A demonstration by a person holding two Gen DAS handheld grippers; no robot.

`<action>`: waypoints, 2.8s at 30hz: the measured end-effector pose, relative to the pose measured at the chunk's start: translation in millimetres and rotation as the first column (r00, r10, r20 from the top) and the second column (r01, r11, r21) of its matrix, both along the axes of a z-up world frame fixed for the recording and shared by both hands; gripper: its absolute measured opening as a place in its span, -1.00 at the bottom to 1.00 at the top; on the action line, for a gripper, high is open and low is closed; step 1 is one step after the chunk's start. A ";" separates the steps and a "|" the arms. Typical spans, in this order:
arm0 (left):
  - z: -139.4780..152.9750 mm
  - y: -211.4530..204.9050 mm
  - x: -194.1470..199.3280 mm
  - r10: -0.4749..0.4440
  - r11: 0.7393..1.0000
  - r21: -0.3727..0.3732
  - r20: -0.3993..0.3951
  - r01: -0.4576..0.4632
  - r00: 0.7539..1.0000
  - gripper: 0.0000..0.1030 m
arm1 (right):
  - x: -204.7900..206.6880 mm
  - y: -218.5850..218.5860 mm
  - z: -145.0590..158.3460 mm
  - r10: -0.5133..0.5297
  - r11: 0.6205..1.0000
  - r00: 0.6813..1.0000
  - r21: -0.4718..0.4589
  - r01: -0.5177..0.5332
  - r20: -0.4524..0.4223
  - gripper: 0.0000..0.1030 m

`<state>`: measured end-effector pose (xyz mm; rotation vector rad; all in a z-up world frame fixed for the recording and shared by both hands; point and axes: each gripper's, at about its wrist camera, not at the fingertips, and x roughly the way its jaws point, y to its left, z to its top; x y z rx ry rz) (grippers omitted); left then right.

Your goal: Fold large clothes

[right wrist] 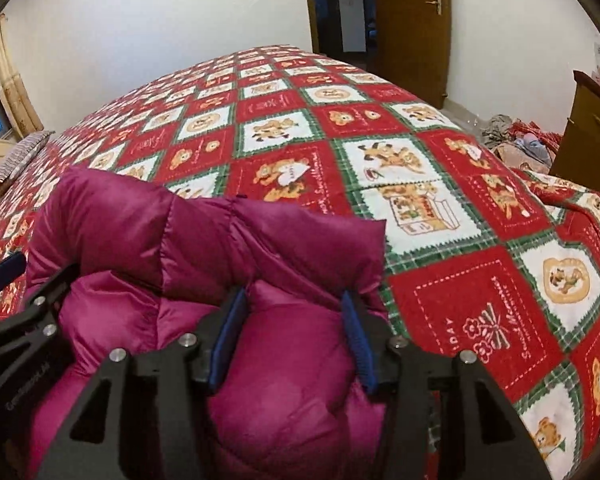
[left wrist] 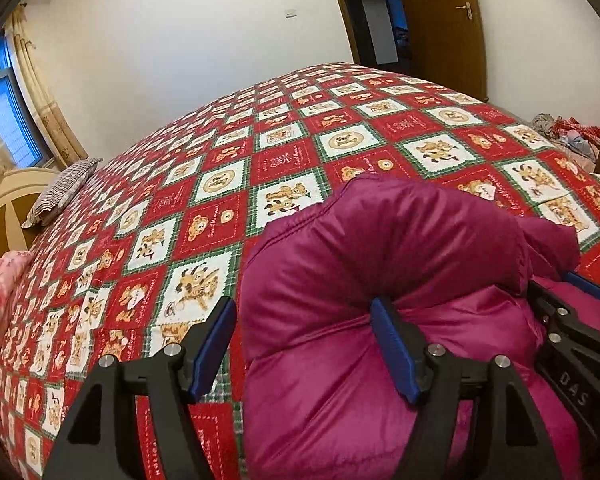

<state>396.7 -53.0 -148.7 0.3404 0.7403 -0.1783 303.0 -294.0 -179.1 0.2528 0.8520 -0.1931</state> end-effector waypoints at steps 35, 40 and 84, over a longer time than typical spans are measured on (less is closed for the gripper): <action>-7.6 2.5 0.5 -0.040 0.999 0.017 -0.020 0.040 0.999 0.38 | -32.1 -16.9 4.4 -0.007 0.997 0.997 0.075 0.002 0.072 0.19; 17.1 29.2 -25.8 -0.032 0.998 -0.050 -0.044 0.030 0.999 0.38 | -80.4 -19.9 49.5 -0.016 0.998 0.985 0.066 0.005 0.170 0.21; 5.7 18.7 -42.9 0.003 0.999 -0.054 -0.031 -0.005 1.000 0.38 | -30.8 -19.2 4.3 0.078 0.983 0.997 0.166 -0.076 -0.004 -0.19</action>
